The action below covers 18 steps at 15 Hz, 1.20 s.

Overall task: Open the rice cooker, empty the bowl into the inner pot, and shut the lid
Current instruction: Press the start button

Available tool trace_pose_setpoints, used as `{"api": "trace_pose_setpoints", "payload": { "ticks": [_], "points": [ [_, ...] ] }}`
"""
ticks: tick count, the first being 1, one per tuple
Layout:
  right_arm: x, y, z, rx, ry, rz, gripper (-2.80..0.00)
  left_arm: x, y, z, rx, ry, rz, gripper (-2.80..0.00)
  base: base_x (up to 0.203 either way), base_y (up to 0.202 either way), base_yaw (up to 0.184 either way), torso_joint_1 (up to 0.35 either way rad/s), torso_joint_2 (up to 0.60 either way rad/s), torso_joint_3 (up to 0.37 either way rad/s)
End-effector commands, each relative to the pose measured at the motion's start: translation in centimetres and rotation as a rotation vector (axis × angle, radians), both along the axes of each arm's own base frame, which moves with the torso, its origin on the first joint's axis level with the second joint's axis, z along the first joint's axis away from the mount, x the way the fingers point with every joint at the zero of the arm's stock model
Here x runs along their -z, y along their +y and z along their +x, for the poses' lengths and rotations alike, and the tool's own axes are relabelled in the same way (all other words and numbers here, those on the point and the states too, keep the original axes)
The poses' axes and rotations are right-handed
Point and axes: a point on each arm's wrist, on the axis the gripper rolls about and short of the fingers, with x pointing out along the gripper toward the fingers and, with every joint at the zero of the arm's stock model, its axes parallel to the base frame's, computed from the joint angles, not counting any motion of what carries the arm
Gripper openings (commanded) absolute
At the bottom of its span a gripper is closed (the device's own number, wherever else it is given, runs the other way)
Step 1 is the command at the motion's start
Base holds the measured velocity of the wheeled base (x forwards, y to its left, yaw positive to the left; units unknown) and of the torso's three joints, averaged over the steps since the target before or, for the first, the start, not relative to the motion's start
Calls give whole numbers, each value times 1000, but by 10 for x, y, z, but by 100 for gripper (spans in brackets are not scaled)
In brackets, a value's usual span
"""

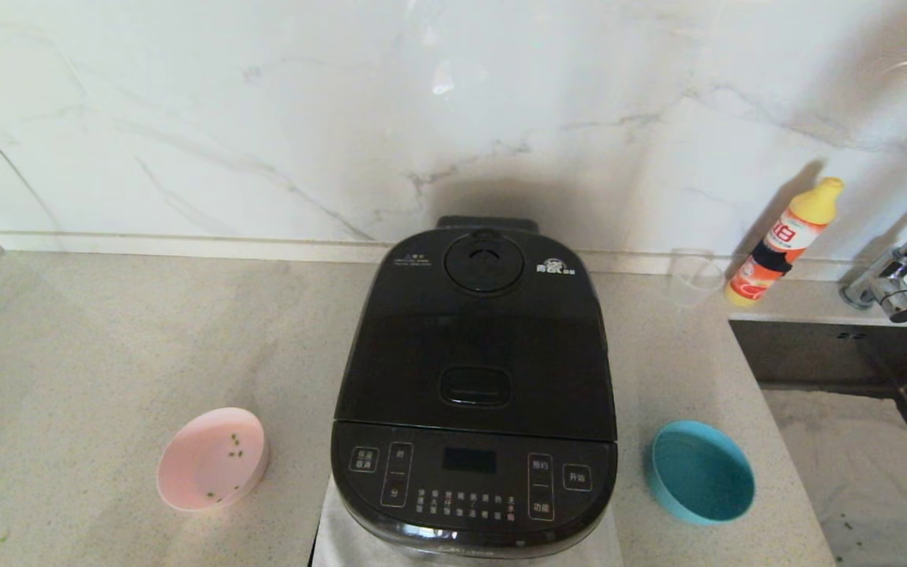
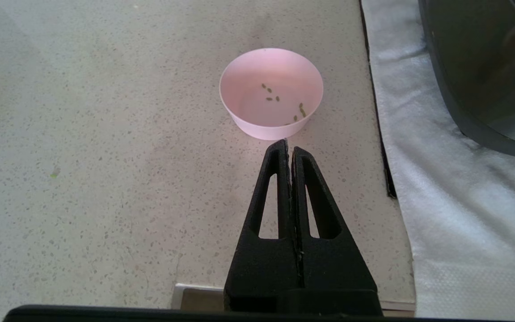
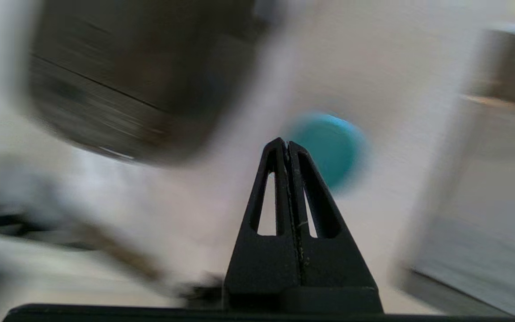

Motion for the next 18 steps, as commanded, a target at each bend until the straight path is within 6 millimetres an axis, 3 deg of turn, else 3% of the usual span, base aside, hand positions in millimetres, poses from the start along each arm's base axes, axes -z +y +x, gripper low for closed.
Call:
{"api": "trace_pose_setpoints", "payload": {
  "ticks": [1, 7, 13, 18],
  "points": [
    [-22, 34, 58, -135, 184, 99, -280, 0, 0, 0, 0, 2, 0, -280, 0, 0, 0, 0, 0, 0],
    [-19, 98, 72, -332, 466, 188, -280, 0, 0, 0, 0, 2, 0, -280, 0, 0, 0, 0, 0, 0],
    [2, 133, 65, -369, 591, 132, -280, 0, 0, 0, 0, 2, 0, -280, 0, 0, 0, 0, 0, 0],
    [13, 152, 72, -370, 628, 85, -280, 0, 0, 0, 0, 2, 0, -280, 0, 0, 0, 0, 0, 0]
  ]
}}
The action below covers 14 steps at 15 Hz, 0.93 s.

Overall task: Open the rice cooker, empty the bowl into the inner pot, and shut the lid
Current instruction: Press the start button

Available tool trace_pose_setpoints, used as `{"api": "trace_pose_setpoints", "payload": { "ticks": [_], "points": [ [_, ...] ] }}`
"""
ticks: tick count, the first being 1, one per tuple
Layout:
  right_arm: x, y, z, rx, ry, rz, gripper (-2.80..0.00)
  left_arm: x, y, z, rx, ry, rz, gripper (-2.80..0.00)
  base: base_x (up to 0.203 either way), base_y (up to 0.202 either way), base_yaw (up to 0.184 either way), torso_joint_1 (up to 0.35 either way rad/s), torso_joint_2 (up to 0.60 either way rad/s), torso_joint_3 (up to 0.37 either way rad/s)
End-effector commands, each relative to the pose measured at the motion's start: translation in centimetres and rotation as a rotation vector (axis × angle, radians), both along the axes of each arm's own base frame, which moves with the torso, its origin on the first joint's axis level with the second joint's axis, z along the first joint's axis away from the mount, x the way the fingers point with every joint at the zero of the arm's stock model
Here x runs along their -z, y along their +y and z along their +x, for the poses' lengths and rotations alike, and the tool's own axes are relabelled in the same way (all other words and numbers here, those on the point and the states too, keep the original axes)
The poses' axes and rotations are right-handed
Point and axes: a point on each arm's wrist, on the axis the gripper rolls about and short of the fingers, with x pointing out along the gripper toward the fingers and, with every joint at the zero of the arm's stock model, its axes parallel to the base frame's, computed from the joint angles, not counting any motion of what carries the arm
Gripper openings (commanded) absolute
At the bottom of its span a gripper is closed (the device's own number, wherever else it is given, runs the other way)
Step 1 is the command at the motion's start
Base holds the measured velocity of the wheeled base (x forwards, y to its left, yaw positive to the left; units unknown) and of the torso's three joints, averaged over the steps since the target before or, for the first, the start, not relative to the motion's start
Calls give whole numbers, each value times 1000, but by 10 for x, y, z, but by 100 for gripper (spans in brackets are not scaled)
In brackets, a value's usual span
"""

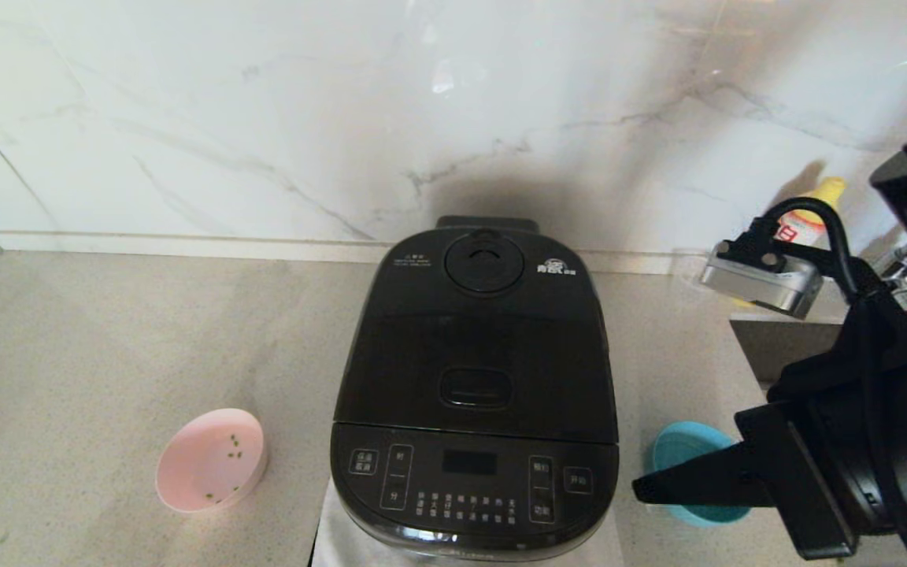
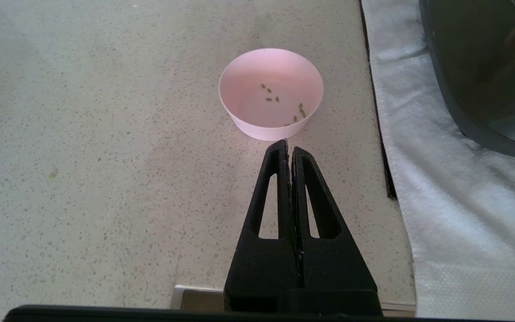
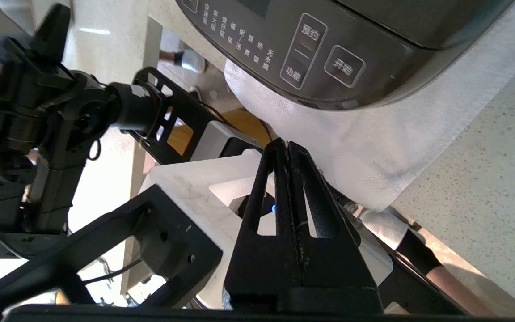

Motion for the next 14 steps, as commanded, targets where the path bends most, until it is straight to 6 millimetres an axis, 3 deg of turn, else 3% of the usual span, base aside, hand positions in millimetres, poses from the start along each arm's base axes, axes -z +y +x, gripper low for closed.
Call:
{"api": "trace_pose_setpoints", "payload": {
  "ticks": [1, 11, 14],
  "points": [
    [9, 12, 3, -14, 25, -36, -280, 0, 0, 0, -1, 2, 1, -280, 0, 0, 0, 0, 0, 0],
    [20, 33, 12, -6, 78, -61, -280, 0, 0, 0, -1, 2, 1, -280, 0, 0, 0, 0, 0, 0],
    [14, 34, 14, -2, 66, -45, -280, 0, 0, 0, -1, 2, 1, -280, 0, 0, 0, 0, 0, 0]
  ]
}}
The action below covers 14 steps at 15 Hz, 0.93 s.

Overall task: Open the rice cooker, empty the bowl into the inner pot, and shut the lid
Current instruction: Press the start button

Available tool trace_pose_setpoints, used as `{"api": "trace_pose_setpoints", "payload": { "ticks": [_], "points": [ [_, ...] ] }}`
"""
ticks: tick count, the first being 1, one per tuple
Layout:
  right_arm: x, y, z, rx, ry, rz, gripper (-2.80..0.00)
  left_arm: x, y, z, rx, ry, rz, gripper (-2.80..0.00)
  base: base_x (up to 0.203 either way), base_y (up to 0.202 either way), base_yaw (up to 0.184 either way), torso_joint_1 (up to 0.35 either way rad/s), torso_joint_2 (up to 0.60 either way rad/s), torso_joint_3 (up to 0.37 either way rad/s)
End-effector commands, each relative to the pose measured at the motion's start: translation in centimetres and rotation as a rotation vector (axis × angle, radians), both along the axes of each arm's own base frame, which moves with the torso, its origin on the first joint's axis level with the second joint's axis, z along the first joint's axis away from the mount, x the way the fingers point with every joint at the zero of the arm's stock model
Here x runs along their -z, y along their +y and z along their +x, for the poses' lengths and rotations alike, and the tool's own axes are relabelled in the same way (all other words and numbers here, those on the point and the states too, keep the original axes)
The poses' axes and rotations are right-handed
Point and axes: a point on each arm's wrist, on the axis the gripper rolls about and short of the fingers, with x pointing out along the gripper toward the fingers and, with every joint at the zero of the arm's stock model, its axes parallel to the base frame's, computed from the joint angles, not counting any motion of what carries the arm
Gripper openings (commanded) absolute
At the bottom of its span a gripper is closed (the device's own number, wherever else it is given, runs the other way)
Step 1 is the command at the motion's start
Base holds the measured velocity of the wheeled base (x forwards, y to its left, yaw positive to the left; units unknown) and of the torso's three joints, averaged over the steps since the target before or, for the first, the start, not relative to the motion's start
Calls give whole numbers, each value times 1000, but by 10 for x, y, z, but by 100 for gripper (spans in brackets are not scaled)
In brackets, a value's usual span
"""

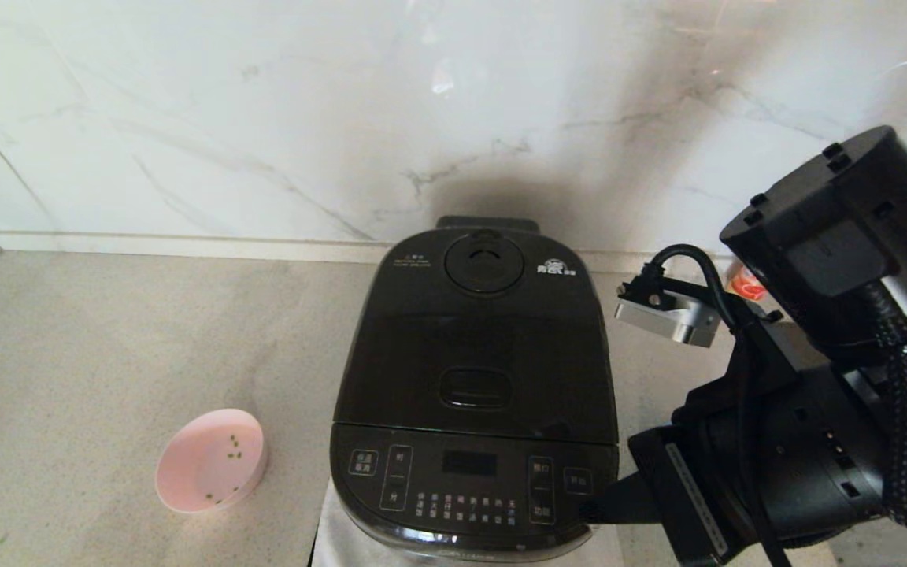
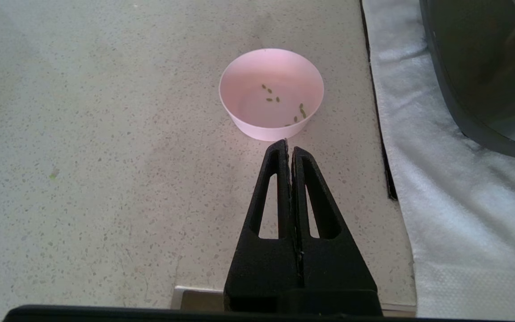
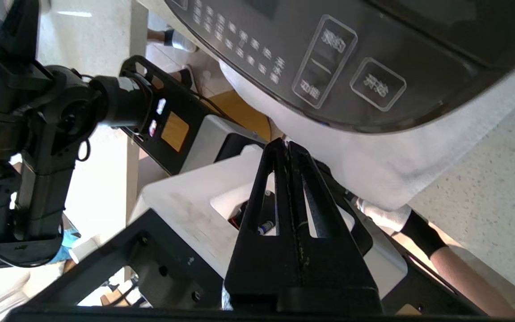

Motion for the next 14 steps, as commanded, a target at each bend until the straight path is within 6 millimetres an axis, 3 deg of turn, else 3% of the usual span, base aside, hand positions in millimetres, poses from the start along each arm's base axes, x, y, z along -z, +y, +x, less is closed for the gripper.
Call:
{"api": "trace_pose_setpoints", "payload": {
  "ticks": [1, 10, 14],
  "points": [
    [-3, 1, 1, 3, -3, 8, -280, 0, 0, 0, 0, 2, 1, -280, 0, 0, 0, 0, 0, 0],
    [0, 1, 5, 30, -12, -13, -280, 0, 0, 0, 0, 2, 1, -280, 0, 0, 0, 0, 0, 0],
    [1, -1, 18, 75, -17, -10, -280, 0, 0, 0, 0, 2, 1, -280, 0, 0, 0, 0, 0, 0]
  ]
}}
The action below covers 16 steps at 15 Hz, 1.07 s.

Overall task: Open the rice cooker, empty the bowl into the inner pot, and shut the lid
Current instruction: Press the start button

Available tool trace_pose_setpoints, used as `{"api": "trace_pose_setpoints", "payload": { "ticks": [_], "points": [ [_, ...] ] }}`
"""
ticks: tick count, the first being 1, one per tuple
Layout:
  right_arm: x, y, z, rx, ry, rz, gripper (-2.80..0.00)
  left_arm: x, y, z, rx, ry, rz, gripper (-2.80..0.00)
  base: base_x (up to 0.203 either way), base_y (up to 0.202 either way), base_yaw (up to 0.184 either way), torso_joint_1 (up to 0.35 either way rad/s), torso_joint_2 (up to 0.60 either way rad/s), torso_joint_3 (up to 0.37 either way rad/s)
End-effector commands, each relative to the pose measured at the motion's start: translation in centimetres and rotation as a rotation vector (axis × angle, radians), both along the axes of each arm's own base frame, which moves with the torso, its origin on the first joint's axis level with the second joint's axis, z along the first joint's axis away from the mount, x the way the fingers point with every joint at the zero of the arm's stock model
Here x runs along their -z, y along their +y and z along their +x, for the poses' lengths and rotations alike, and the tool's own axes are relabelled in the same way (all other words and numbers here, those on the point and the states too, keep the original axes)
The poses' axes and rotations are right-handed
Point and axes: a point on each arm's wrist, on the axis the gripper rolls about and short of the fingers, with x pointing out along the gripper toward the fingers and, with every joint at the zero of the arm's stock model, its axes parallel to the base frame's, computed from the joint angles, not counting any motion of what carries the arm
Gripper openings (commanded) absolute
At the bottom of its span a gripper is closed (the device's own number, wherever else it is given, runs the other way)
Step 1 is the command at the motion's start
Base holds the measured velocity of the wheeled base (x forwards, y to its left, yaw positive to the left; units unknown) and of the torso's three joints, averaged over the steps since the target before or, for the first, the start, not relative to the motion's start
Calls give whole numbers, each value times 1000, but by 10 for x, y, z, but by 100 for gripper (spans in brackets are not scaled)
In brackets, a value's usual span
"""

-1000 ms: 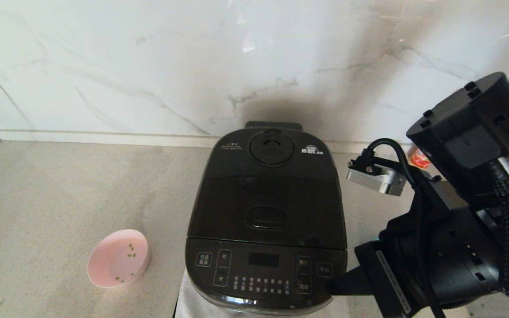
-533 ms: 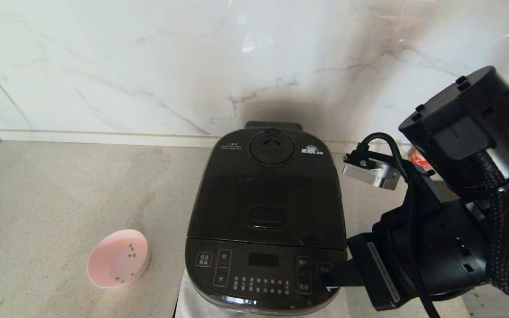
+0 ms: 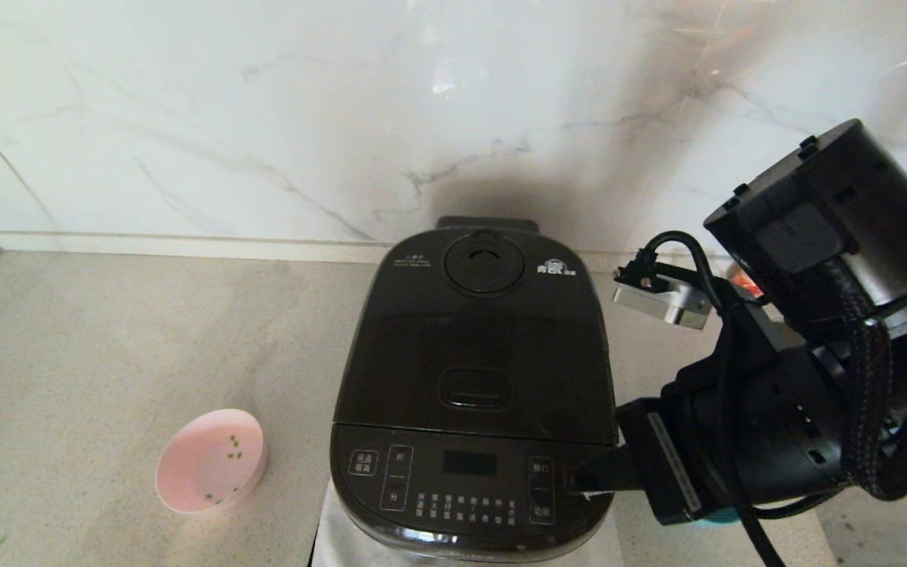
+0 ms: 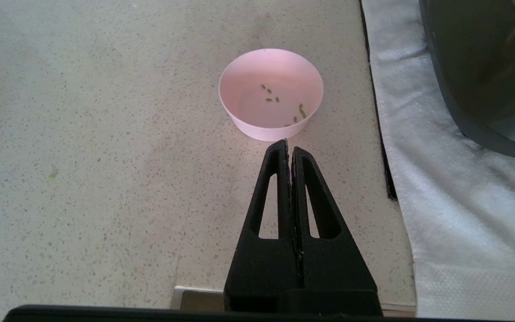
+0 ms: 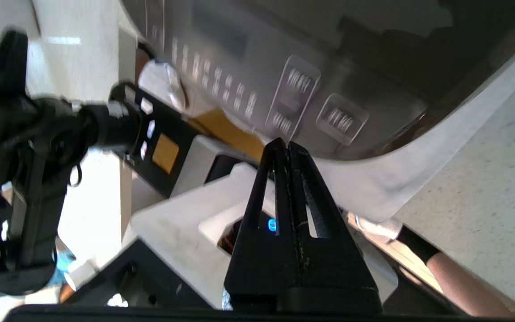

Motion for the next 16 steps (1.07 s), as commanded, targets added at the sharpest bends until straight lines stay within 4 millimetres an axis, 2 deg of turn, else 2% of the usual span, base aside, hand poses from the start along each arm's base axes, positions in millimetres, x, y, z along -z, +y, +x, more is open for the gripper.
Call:
{"api": "trace_pose_setpoints", "payload": {
  "ticks": [1, 16],
  "points": [
    [1, 0, 8, 26, 2, 4, -280, 0, 0, 0, 0, 2, 0, -280, 0, 0, 0, 0, 0, 0],
    [6, 4, 15, 33, 13, -2, -280, 0, 0, 0, 0, 2, 0, -280, 0, 0, 0, 0, 0, 0]
  ]
}}
